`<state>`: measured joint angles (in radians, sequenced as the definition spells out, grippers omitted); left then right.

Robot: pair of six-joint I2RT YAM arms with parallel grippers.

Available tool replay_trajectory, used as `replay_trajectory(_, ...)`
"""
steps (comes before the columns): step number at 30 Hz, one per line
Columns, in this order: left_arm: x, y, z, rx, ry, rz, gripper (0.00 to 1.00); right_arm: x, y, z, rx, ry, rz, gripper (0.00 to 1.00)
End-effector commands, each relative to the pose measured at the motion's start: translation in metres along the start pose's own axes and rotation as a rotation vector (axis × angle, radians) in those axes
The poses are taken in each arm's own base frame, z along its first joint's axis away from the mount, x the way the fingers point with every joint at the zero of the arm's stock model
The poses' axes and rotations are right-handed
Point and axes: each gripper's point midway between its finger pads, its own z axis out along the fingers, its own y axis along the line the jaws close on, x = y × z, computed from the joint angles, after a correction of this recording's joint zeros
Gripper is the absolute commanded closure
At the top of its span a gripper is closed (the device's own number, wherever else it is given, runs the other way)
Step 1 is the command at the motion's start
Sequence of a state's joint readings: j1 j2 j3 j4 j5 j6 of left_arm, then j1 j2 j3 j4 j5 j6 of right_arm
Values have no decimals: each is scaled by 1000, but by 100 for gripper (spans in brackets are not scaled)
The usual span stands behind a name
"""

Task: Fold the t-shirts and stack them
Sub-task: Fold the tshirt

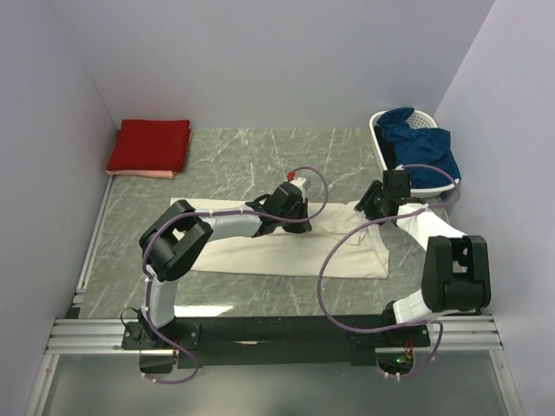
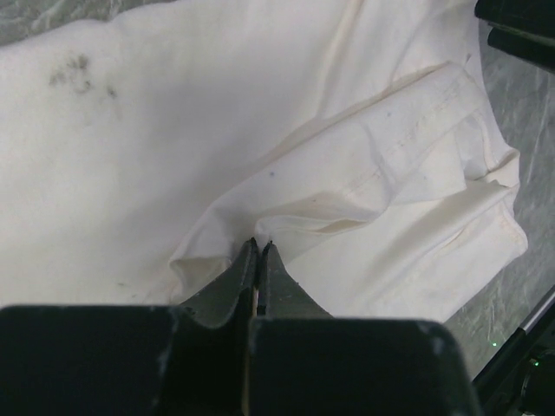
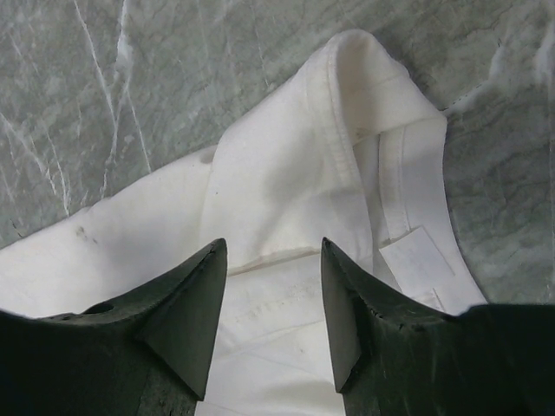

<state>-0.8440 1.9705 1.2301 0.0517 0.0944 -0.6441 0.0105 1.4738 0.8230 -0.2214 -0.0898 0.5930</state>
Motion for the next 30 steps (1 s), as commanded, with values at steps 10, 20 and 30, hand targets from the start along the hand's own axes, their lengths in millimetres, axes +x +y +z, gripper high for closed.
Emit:
replay_trajectory(10, -20, -29, -14, 94, -68, -7, 99, 9, -19, -21, 29, -58, -17, 47)
replay_trajectory(20, -23, -32, -18, 103, -75, -14, 99, 20, -23, -9, 29, -17, -8, 57)
replay_trajectory(30, -25, -34, -22, 107, -78, -8, 100, 23, -26, 0, 40, -7, -6, 58)
